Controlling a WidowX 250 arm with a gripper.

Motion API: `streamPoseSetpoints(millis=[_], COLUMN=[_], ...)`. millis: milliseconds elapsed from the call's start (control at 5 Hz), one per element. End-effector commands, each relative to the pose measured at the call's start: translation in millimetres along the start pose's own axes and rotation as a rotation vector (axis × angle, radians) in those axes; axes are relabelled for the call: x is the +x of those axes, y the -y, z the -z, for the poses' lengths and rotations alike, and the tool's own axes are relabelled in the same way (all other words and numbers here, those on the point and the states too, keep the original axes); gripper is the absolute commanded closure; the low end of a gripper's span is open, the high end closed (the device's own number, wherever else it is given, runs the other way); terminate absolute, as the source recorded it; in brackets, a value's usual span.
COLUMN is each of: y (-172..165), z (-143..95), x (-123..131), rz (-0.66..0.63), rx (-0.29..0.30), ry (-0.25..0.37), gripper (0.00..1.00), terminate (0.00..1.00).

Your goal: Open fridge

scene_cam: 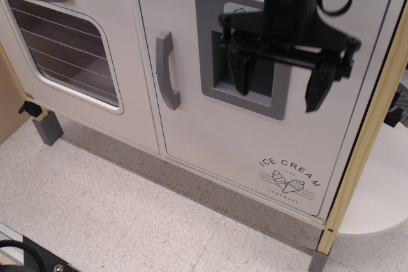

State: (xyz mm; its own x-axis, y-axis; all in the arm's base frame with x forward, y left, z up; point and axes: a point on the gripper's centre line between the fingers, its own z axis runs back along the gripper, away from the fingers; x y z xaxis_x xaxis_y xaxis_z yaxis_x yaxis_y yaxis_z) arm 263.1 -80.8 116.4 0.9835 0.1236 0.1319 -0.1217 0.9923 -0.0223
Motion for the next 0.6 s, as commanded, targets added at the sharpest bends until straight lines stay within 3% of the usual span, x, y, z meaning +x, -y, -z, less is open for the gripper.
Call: streamPoseSetpoints(millis=[0,200,400], y=[-62.6,-96.0,-124.4], z=[-2.7,5.7,12.5], x=[17.3,22.6,32.7], rz=[-0.25,-0.35,-0.318], rx=[0.034,0.044,0.066], ry=[0.101,0.146,0.272], gripper=[0.0,0.0,0.0], terminate=[0.0,0.0,0.0])
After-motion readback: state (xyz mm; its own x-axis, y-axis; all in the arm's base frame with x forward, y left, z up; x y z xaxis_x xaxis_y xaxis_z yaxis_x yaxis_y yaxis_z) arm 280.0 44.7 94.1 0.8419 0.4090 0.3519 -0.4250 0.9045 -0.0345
